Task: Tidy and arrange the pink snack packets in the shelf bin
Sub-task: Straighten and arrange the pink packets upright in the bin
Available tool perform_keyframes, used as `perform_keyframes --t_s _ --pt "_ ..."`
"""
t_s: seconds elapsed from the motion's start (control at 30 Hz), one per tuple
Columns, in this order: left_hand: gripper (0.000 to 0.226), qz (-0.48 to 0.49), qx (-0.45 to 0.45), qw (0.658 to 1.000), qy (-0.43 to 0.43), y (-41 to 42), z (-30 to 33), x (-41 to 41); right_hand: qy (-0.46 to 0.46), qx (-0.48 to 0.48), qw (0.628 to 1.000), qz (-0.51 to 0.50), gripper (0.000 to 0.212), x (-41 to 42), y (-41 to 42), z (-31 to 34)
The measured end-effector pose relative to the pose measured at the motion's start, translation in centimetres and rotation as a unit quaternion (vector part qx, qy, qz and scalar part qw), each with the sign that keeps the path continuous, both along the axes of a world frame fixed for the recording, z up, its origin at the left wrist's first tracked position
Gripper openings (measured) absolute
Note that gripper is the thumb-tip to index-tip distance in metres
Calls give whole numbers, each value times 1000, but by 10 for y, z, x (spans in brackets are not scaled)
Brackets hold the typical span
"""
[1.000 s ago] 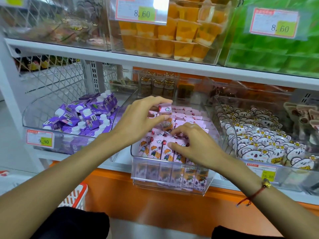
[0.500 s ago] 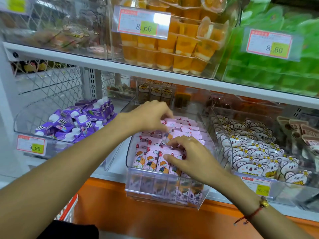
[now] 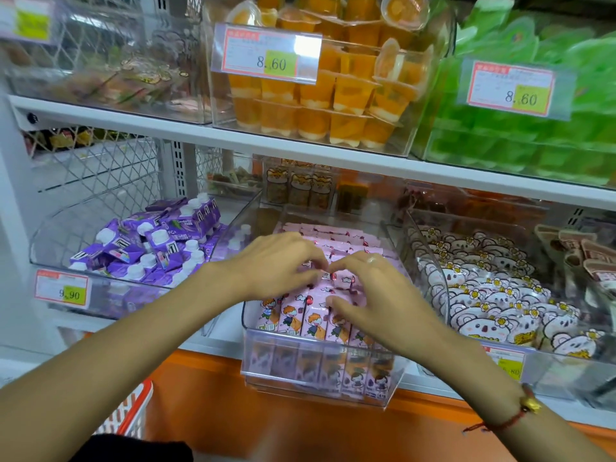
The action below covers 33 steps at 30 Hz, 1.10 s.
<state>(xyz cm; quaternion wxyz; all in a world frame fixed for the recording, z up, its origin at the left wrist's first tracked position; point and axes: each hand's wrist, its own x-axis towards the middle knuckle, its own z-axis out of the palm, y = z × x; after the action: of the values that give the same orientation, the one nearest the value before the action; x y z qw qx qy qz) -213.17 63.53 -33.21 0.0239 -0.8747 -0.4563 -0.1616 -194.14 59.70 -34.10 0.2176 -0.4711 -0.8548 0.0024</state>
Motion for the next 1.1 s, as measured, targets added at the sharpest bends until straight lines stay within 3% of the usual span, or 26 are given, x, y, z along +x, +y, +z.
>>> perform_keyframes --t_s 0.1,0.33,0.5,0.63,0.7,0.77,0.83,0.97,1.03,1.1 --pt "26 5 0 999 33 -6 -7 4 -23 0 1000 9 35 4 -10 3" --pt "17 46 62 996 -52 -9 -11 10 -61 -40 997 27 36 4 -21 -8" --pt "13 80 75 954 -278 -15 0 10 -67 -30 997 23 35 2 -20 -9" --pt "8 105 89 857 -496 -22 11 13 -60 -27 998 24 33 1 -16 -10" --pt "5 103 108 805 -574 -26 15 15 -33 -33 999 19 30 1 -14 -11" --pt "6 93 118 776 -612 -33 16 16 27 -38 999 2 27 0 -13 -10" --pt "6 81 114 777 -614 -40 14 16 105 -46 993 -13 34 -2 -12 -8" --pt "8 53 76 802 -591 -48 7 18 196 -81 977 -6 72 -10 -19 -2" --pt "9 41 42 800 -597 -49 5 18 247 -124 961 13 68 -14 -21 1" --pt "9 29 -3 790 -612 -50 3 18 291 -154 944 35 44 -18 -21 2"
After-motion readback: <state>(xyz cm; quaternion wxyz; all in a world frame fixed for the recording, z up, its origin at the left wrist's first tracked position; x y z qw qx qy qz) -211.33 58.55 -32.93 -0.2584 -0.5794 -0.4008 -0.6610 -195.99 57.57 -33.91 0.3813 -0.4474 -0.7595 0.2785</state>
